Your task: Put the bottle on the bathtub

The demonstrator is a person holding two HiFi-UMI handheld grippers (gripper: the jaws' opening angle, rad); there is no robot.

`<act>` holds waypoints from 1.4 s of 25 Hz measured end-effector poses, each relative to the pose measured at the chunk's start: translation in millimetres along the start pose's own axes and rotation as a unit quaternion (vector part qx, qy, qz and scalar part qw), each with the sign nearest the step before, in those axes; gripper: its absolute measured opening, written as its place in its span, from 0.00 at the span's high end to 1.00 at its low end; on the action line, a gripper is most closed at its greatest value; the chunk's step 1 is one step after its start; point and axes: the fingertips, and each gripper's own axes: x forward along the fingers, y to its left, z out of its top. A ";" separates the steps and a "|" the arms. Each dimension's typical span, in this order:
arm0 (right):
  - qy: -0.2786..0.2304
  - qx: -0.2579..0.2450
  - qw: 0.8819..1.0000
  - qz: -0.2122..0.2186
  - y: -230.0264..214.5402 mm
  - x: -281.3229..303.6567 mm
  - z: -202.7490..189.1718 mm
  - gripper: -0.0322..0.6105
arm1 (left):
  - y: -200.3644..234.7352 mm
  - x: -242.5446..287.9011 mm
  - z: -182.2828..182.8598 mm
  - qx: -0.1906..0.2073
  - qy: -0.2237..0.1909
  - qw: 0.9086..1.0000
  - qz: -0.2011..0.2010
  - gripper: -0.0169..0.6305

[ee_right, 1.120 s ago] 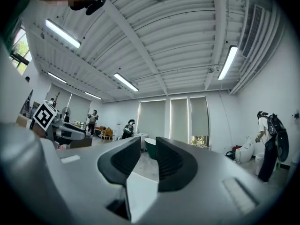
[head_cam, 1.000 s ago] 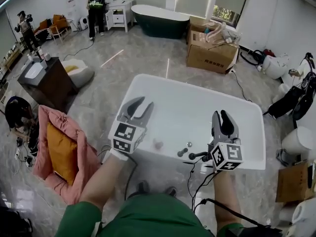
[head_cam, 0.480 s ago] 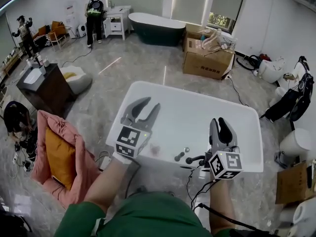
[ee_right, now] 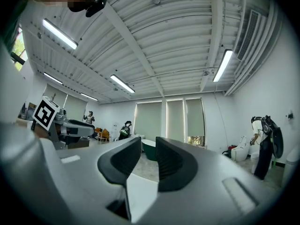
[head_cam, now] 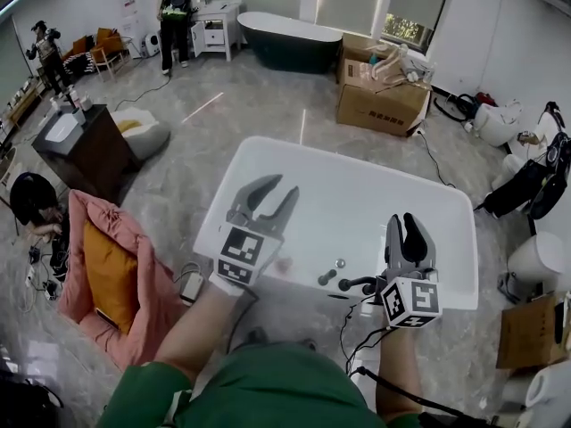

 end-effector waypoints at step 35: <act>-0.006 0.038 0.998 0.043 -43.0 -3.3 -15.7 0.80 | -31.9 8.4 -12.2 -0.015 0.026 0.998 0.047 0.76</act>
